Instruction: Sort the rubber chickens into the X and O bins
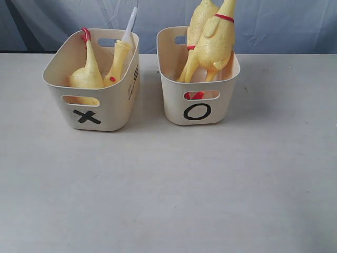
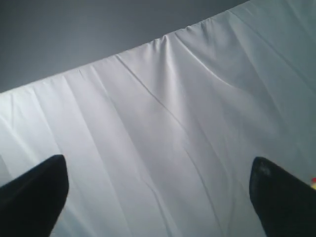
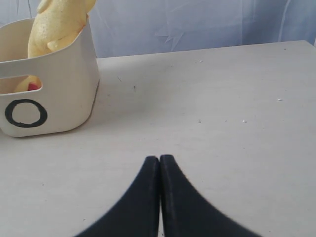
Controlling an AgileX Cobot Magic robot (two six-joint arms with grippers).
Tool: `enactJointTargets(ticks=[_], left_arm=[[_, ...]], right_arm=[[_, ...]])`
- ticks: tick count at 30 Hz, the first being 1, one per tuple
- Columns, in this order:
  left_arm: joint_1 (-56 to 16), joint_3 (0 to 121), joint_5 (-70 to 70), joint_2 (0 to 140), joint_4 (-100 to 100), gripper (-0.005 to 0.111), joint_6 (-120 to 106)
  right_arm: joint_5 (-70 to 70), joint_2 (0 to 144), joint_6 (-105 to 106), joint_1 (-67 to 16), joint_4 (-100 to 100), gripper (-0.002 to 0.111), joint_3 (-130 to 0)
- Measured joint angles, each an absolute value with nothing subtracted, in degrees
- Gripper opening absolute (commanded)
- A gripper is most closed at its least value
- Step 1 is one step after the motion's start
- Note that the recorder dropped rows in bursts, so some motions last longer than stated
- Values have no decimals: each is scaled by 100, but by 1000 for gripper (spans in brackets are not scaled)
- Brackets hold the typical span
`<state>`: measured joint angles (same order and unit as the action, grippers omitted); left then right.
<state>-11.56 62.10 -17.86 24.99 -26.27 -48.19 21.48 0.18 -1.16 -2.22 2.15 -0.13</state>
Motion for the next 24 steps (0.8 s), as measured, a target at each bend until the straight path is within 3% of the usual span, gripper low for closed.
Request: enactJointTargets(ticks=[3,6,11,16,24], left_arm=[[-1156,6210,-2403,2161,-2621,71,-4250],[-1156,6210,-3074,1843,-2577,54,-4011],[-1156,6220,-4578,1331,-2348,41,-3969],[-1156,6220,-4883,821,-1534,0,-3645],[-1156,5844,-5418,309,-231,0,-1880]], right_arm=[[2148,18,-116,-222,215,0,-13],[2148,18,-116,-222,215,0,-13],[2148,18,-129,-222,215,0,-13],[2148,18,-129,-222,215,0,-13],[2148,18,-129,-222,215,0,-13]])
